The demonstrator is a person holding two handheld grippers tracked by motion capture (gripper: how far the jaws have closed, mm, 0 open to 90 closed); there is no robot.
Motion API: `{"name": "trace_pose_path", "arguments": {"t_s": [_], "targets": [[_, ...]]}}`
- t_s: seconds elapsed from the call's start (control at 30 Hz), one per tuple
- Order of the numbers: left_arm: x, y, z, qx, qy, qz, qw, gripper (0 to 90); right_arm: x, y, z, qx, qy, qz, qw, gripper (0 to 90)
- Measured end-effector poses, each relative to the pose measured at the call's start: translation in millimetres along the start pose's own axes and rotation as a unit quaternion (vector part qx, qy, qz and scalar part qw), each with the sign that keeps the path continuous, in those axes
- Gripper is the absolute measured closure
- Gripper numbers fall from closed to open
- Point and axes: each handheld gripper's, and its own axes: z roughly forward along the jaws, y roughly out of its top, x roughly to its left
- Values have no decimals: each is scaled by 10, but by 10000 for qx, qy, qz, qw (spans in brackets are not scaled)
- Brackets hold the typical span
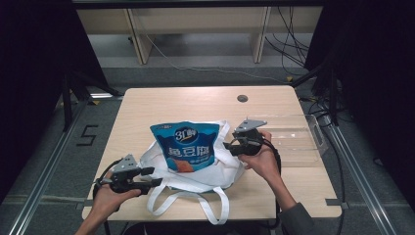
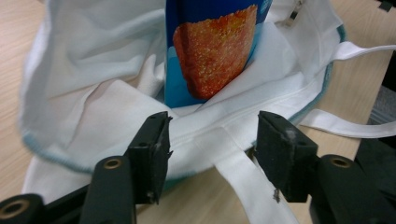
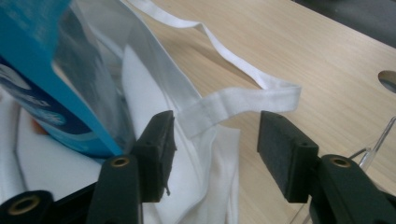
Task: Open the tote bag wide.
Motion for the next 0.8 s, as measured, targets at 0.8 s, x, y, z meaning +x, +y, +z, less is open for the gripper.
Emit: {"name": "trace_pose_path", "arguments": {"t_s": [0.8], "targets": [[-151, -741, -421, 424, 739, -331, 9958, 243, 211, 349, -466, 502, 602, -802, 9937, 276]]}}
